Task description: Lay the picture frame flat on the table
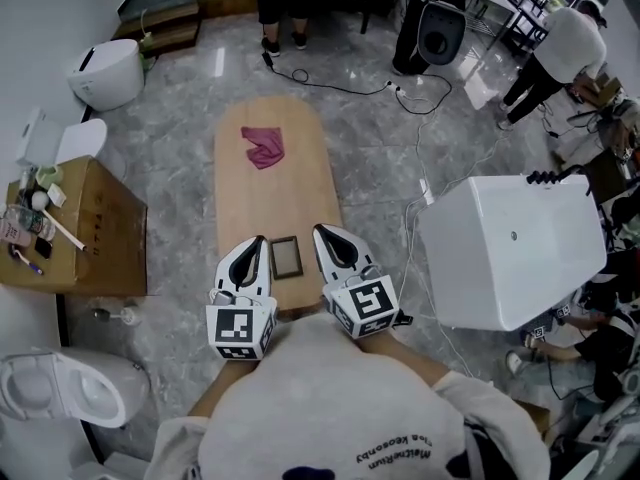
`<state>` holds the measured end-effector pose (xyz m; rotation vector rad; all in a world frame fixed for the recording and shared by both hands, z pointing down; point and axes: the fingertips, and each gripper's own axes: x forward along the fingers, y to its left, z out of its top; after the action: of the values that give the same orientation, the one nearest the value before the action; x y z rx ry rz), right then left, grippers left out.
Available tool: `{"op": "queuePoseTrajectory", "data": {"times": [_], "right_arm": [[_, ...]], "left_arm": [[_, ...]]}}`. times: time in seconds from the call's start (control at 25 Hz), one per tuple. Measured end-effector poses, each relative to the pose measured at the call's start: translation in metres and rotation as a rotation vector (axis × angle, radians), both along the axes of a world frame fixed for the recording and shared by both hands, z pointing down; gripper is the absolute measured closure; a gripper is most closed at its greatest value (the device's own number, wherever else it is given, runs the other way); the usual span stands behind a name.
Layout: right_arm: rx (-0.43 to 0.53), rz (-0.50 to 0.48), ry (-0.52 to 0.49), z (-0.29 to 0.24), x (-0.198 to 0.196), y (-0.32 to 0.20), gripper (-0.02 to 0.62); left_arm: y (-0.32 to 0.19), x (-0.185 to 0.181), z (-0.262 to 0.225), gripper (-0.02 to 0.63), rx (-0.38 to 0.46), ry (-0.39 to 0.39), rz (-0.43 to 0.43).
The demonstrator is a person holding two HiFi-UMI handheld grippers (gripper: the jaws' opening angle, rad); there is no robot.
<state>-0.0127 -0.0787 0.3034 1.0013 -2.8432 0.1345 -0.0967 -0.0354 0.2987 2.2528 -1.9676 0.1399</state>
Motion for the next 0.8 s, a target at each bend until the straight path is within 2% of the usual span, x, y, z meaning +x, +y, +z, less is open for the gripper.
{"op": "queuePoseTrajectory", "data": {"times": [0.4,0.8], "right_arm": [[0.011,-0.033,0.017,0.006,0.004,0.003,0.584],[0.037,-0.078,0.018,0.005,0.003,0.004,0.584]], "left_arm": [[-0.004,0.008,0.008,0.598,-0.007,0.021,-0.008],[-0.004,0.014,0.011,0.597,-0.004,0.009,-0.009]]}}
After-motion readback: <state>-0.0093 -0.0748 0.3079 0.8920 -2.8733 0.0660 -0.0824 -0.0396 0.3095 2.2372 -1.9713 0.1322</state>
